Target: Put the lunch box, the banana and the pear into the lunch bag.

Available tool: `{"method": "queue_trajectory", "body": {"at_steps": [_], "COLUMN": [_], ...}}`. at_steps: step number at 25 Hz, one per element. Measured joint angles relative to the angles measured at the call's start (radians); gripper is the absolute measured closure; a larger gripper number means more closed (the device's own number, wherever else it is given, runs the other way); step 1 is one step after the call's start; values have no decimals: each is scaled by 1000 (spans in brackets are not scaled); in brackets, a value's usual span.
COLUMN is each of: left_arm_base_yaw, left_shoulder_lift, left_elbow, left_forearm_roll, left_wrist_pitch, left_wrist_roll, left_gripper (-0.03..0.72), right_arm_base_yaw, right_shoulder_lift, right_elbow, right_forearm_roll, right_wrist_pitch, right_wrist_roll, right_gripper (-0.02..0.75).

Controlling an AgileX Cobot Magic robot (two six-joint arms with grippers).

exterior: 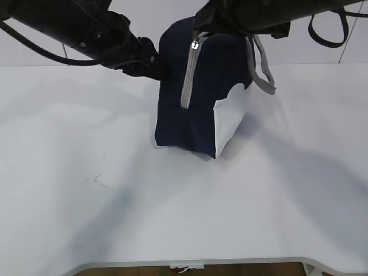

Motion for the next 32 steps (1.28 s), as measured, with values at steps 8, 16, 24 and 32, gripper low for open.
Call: {"method": "queue_trajectory", "body": {"at_steps": [8,16,24,32], "left_arm_base_yaw": [0,0,0,-2], "left_shoulder_lift": [17,52,54,22], "left_elbow": [0,0,0,0], "left_forearm_roll": [-113,-159,-103,58], "left_wrist_pitch": [18,8,71,217], "left_wrist_roll": [33,75,85,85], "left_gripper": [354,470,690,692], "right_arm_base_yaw": [0,0,0,0], "right_shoulder_lift": [0,0,0,0], "right_elbow": [0,0,0,-2], "right_forearm_roll": [2,2,-8,-19], "right_wrist_pitch": [24,29,36,27], "right_wrist_roll": [0,0,-40,-179], "right_gripper": [724,724,724,724]}}
